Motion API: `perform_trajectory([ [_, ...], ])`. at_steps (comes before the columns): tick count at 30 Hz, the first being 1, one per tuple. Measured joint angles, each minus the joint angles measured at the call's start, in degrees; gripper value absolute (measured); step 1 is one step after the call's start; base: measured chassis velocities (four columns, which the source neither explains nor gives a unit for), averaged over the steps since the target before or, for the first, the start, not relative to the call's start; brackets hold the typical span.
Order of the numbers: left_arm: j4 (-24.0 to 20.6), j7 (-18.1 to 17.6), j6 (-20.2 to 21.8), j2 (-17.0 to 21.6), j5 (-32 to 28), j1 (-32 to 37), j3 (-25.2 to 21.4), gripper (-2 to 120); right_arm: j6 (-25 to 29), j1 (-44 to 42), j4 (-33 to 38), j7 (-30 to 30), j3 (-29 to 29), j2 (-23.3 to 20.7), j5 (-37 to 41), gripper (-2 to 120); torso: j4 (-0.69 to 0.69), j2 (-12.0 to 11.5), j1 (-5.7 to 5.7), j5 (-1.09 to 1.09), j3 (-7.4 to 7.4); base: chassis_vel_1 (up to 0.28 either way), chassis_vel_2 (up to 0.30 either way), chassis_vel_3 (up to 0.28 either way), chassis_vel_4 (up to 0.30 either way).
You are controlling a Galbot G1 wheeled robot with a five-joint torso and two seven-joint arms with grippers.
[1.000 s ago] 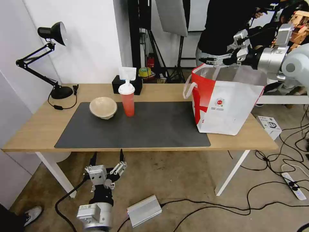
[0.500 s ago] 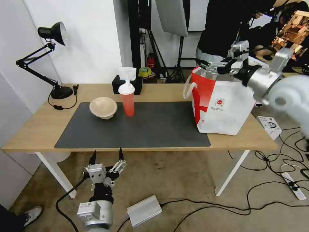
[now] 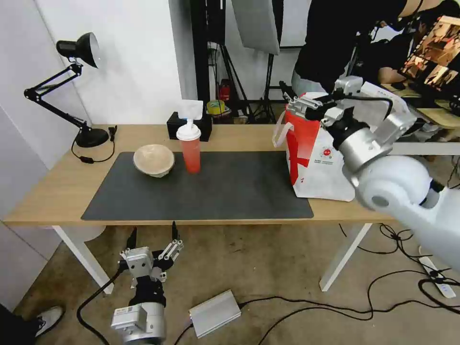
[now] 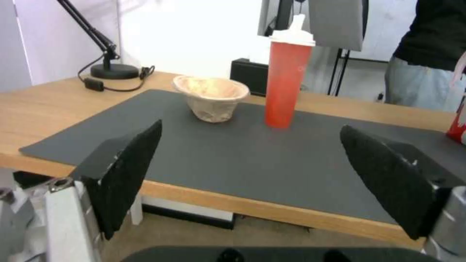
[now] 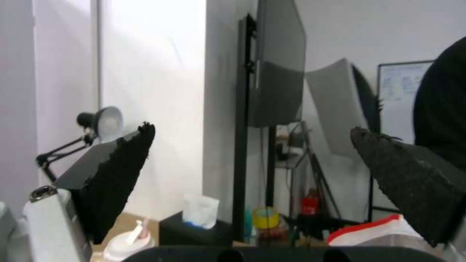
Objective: Pick up the trash from the table and place it into the takeout bag.
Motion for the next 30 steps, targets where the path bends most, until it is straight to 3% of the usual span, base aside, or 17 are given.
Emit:
perform_trajectory([
  [6, 0.01, -0.02, -0.01, 0.17, 0.06, 0.09, -0.26, 97, 1.13, -5.67, 0.84, 2.02, 2.99, 0.55, -4.29, 100, 0.00, 0.00, 0.00, 0.00, 0.00, 0.000, 0.000, 0.000, 0.000],
  [14, -0.10, -0.14, 0.25, 0.30, -0.13, 0.19, -0.60, 96, 3.39, -20.81, 4.96, 6.03, 11.39, 2.02, -12.93, 100, 0.00, 0.00, 0.00, 0.01, 0.00, 0.000, 0.000, 0.000, 0.000],
  [30, 0.14, -0.15, 0.33, 0.87, -0.39, -0.02, -0.70, 96, 3.64, -37.65, 11.62, 5.19, 22.87, 2.85, -13.38, 100, 0.00, 0.00, 0.00, 0.00, 0.00, 0.000, 0.000, 0.000, 0.000],
])
